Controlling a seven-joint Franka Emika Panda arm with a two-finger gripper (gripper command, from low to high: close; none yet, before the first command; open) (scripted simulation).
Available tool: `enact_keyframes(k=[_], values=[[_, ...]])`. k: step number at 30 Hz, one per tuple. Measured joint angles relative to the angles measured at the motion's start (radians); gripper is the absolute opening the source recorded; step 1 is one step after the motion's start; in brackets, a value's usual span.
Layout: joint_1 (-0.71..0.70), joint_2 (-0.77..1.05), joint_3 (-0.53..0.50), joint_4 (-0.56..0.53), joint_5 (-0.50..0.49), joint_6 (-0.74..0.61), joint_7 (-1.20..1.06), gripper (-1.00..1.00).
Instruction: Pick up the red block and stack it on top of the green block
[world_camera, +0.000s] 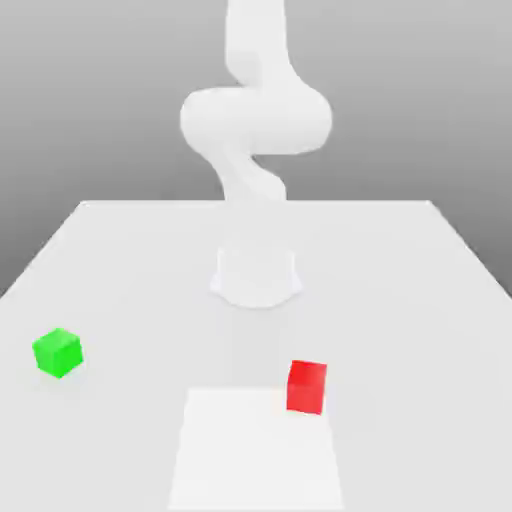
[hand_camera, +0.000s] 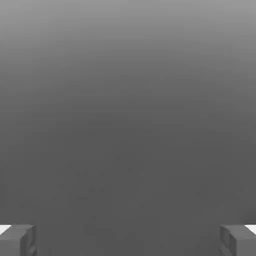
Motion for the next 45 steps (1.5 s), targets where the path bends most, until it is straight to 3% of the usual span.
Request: enact_keyframes(k=[15, 19, 23, 24, 31, 38, 45], values=[[0.035, 0.475, 0.146, -0.476, 0.071, 0.369, 0.255, 0.00], [0.029, 0.708, 0.168, -0.546, -0.007, 0.546, 0.375, 0.00], [0.081, 0.869, 0.088, -0.533, -0.130, 0.679, 0.470, 0.00], [0.108, 0.904, 0.058, -0.528, -0.147, 0.709, 0.483, -1.00], [0.115, 0.912, 0.050, -0.527, -0.154, 0.717, 0.489, -1.00], [0.105, 0.685, 0.104, -0.561, -0.001, 0.524, 0.380, -1.00], [0.018, 0.623, -0.032, -0.535, -0.018, 0.442, 0.125, -1.00]])
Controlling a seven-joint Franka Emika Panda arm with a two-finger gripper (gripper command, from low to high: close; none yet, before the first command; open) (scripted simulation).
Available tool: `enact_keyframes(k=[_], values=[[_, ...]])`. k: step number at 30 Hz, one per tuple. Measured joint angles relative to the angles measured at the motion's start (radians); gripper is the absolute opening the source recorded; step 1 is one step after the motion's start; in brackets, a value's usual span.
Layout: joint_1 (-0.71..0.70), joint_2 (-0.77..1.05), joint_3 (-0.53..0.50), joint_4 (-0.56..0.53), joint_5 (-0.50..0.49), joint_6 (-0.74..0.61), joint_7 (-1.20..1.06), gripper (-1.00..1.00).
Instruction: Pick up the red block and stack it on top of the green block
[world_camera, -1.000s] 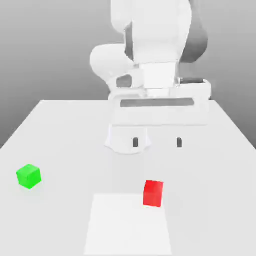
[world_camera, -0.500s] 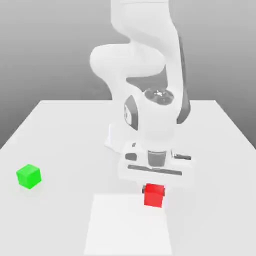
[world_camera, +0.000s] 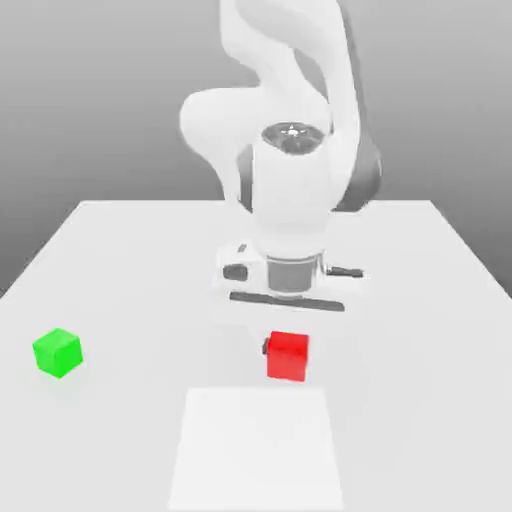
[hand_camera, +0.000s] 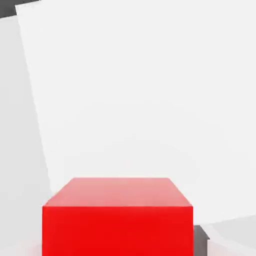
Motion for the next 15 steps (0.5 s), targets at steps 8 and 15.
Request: enact_keyframes(k=[8, 15], values=[[-0.135, -0.006, -0.198, 0.049, -0.054, -0.049, -0.354, -1.00], [-0.256, -0.009, -0.370, 0.091, -0.098, -0.091, -0.667, -1.00]])
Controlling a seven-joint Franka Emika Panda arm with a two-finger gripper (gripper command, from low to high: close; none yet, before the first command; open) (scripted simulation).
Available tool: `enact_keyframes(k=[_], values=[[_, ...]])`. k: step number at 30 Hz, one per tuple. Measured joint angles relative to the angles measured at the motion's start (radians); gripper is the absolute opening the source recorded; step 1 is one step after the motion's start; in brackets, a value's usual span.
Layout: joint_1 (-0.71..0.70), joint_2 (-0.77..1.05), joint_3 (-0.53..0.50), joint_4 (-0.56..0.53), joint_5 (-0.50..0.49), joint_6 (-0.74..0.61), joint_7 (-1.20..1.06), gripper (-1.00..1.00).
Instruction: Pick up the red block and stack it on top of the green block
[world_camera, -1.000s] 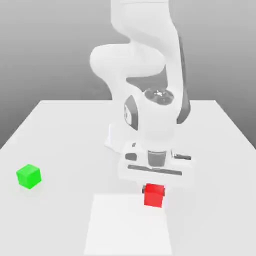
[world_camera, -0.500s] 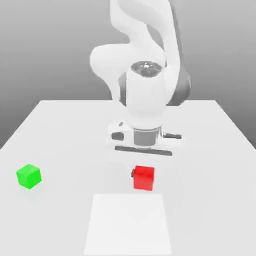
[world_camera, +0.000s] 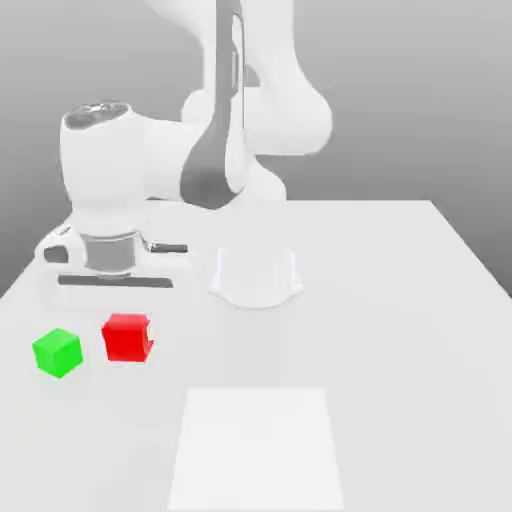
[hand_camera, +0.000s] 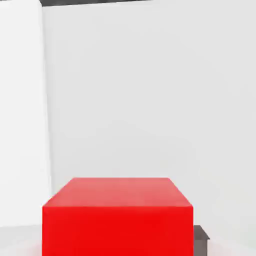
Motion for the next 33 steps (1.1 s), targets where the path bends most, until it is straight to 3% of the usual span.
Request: enact_keyframes(k=[9, 21, 33], values=[[-0.135, 0.004, -0.197, 0.049, -0.043, -0.041, -0.360, -1.00], [-0.119, 0.055, -0.216, 0.057, 0.036, 0.032, -0.432, -1.00], [-0.094, 0.165, -0.197, 0.061, 0.226, 0.110, -0.566, -1.00]])
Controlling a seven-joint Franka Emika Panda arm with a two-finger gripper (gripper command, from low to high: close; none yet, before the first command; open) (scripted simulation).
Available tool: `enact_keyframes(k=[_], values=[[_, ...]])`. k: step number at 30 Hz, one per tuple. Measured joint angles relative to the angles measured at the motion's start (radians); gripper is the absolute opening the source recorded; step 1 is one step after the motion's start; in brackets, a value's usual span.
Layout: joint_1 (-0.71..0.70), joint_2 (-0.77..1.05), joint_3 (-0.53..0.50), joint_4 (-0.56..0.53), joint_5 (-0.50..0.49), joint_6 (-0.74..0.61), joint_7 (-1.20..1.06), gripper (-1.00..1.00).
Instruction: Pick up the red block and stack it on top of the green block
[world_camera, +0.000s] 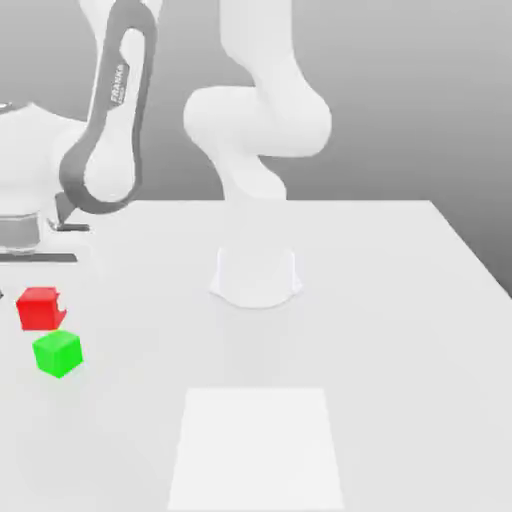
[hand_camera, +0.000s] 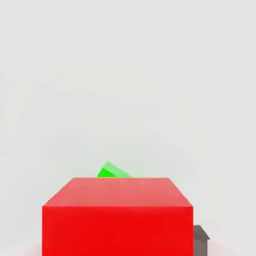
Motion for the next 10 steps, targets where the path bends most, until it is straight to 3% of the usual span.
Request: enact_keyframes(k=[8, 9, 10], values=[[-0.026, 0.096, 0.061, 0.005, 0.143, 0.048, -0.104, -1.00], [-0.032, 0.108, 0.071, 0.005, 0.157, 0.054, -0.115, 1.00], [-0.032, 0.108, 0.071, 0.005, 0.157, 0.054, -0.115, 1.00]])
